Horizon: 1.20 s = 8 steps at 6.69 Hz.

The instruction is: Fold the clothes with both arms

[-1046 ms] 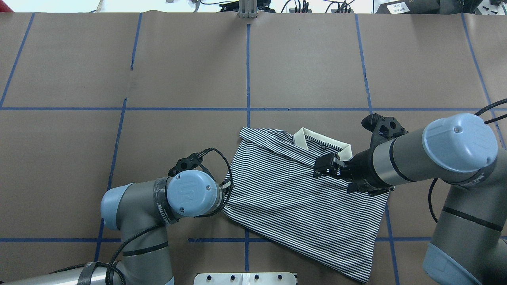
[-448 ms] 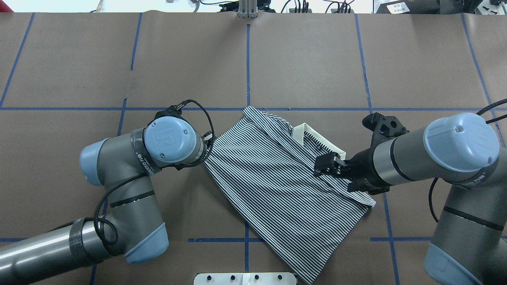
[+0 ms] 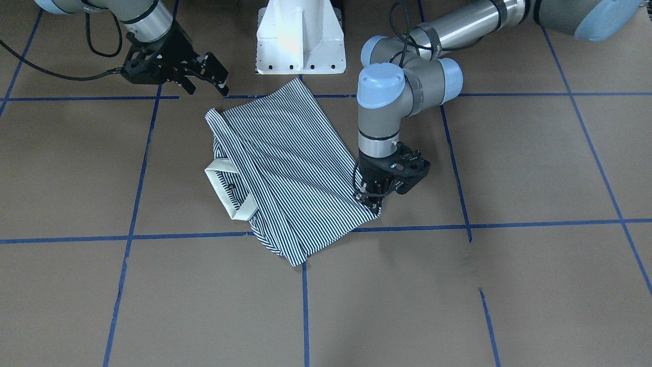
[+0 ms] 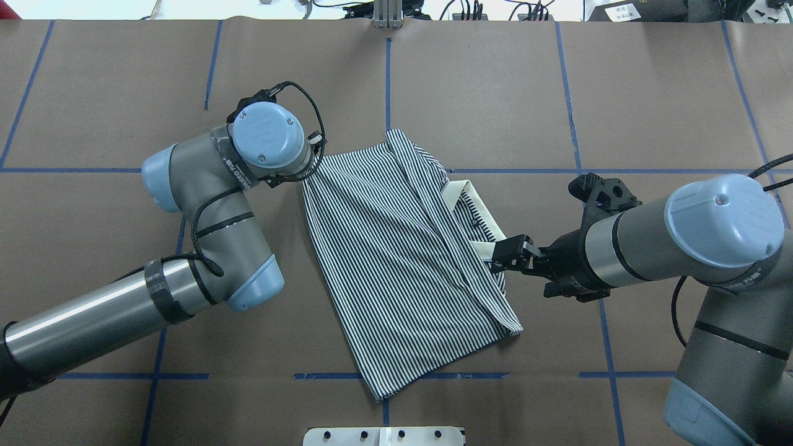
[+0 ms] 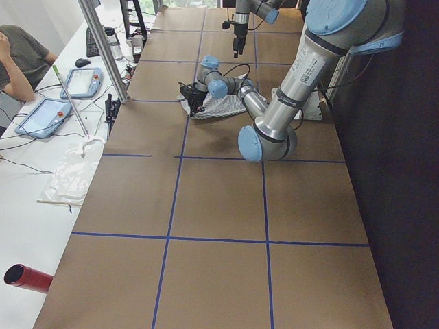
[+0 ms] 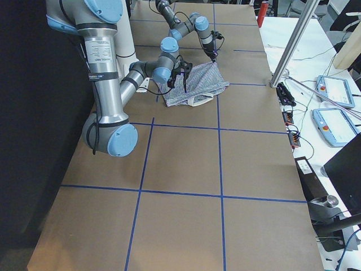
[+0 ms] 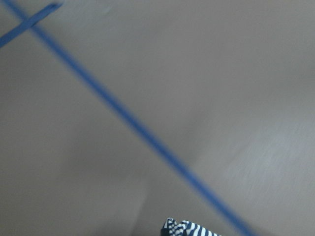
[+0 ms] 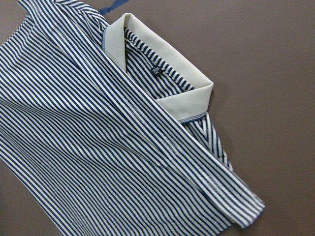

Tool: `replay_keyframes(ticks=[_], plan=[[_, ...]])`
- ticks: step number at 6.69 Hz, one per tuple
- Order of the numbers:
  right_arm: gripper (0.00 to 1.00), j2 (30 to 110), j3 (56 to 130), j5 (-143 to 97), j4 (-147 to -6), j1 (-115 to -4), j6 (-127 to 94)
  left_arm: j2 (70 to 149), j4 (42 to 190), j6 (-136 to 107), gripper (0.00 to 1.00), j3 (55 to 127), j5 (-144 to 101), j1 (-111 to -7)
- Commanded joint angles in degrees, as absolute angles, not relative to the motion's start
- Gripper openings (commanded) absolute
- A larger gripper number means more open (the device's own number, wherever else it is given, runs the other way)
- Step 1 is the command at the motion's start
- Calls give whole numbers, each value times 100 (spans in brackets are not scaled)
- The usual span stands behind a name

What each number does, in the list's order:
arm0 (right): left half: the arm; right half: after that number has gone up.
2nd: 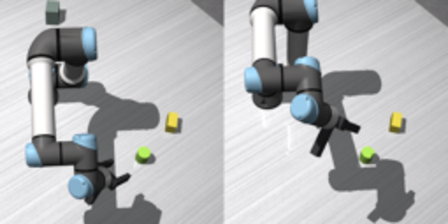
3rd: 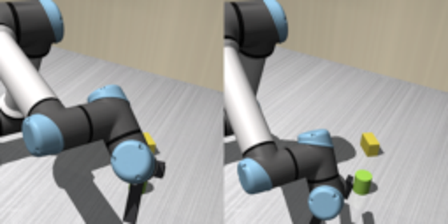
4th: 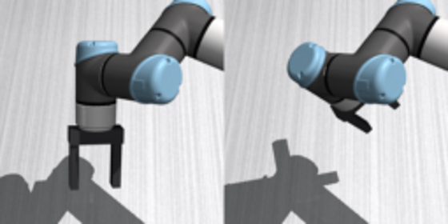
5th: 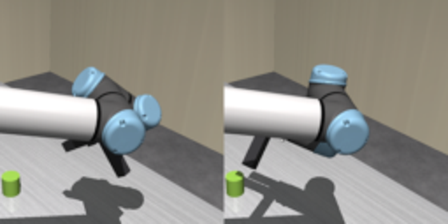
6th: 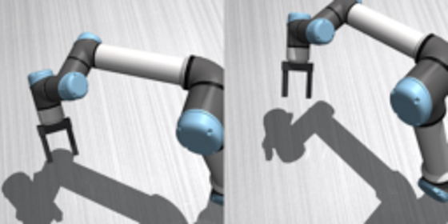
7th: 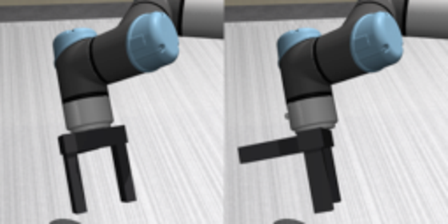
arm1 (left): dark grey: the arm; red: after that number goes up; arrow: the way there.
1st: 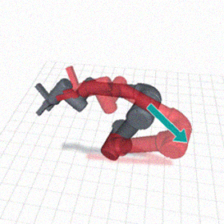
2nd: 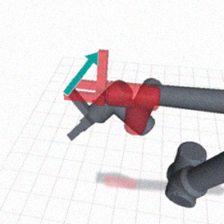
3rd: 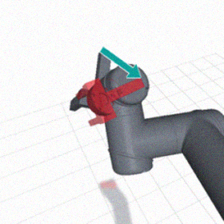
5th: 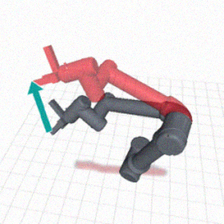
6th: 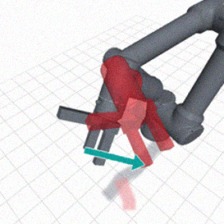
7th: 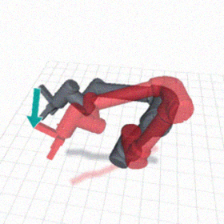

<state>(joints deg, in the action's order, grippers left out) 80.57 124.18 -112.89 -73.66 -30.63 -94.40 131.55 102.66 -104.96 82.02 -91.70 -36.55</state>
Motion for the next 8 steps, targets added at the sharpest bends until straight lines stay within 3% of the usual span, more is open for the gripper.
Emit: replay_keyframes(ticks=[1, 3, 4, 5, 8], plan=[[100, 8051, 12401, -11285, -7365, -3094, -9439, 13795, 11325, -9994, 0, 6967, -9141, -4051], [100, 8051, 12401, -11294, -7365, -3164, -9439, 14307, 13088, -9522, 0, 5675, -8456, -4052], [100, 8051, 12393, -11285, -7365, -3173, -9439, 14309, 13174, -9136, 0, 5556, -8351, -4052], [100, 8051, 12393, -11285, -7365, -3173, -9439, 14300, 13175, -9027, 99, 5450, -8123, -4052], [100, 7998, 12349, -11206, -7383, -3164, -9396, 14352, 13201, -8703, 100, 5536, -8147, -4305]])
